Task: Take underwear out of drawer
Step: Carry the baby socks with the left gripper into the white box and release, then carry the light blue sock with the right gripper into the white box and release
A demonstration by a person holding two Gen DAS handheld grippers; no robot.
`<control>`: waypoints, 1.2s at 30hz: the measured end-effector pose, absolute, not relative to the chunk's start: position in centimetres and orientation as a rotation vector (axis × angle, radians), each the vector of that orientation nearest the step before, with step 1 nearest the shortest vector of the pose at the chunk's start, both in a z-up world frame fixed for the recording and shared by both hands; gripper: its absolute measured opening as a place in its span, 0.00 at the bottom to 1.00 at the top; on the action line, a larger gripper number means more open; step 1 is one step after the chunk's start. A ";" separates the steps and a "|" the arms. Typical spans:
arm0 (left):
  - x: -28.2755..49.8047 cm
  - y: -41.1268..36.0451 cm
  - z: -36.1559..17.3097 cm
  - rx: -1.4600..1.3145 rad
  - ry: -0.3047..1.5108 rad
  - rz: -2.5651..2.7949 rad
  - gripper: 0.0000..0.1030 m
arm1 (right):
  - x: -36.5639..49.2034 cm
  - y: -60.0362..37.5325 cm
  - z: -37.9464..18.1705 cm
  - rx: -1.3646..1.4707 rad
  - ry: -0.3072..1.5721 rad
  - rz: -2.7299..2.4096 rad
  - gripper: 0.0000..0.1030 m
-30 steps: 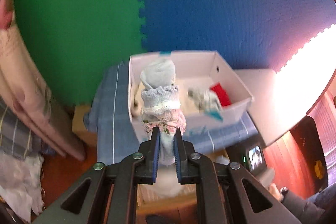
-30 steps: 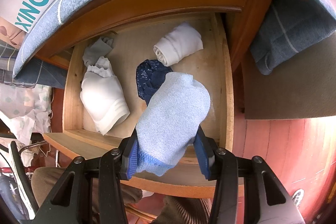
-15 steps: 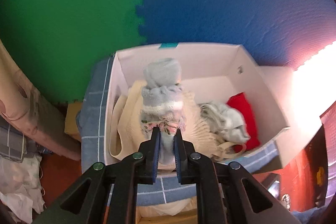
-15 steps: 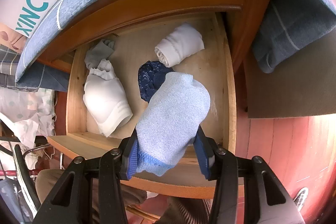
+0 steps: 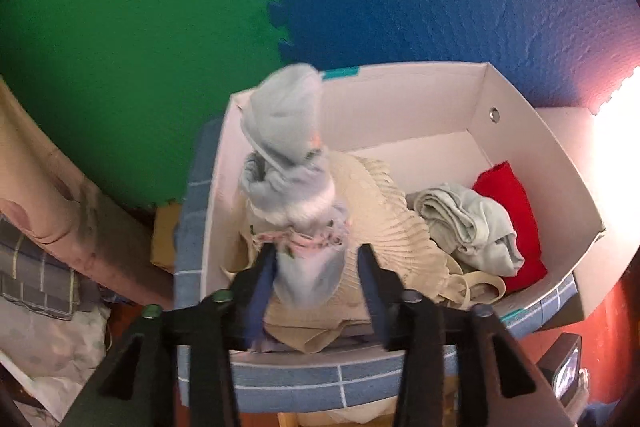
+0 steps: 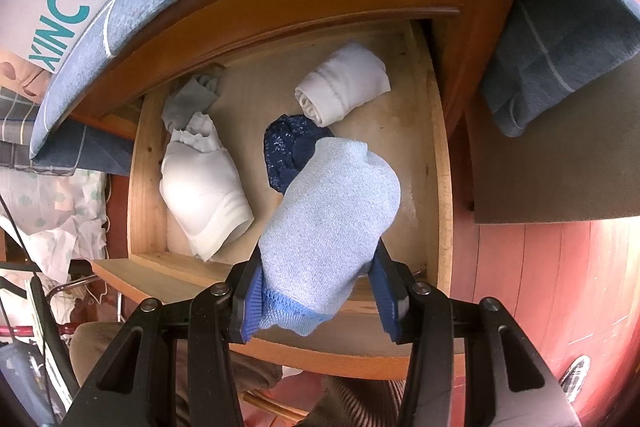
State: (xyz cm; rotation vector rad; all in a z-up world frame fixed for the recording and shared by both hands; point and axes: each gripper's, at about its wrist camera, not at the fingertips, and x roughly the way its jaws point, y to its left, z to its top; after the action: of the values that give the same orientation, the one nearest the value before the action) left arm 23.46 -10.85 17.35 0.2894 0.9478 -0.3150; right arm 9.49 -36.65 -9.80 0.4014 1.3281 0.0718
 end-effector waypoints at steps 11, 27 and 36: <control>20.0 -7.8 21.3 0.239 0.892 -0.338 0.53 | 9.4 -36.4 -9.7 0.370 1.322 0.050 0.43; 11.0 1.3 11.2 0.250 1.003 -0.143 0.53 | 9.0 -35.8 -7.5 0.272 1.234 0.003 0.43; 8.0 2.0 2.0 0.215 1.152 -0.118 0.53 | 7.6 -34.4 -2.8 0.163 1.178 0.037 0.43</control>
State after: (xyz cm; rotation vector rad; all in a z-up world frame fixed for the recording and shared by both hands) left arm 8.05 2.03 2.04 0.2155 1.1516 -0.1183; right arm 7.58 -34.39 -2.81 0.1631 1.1777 0.0369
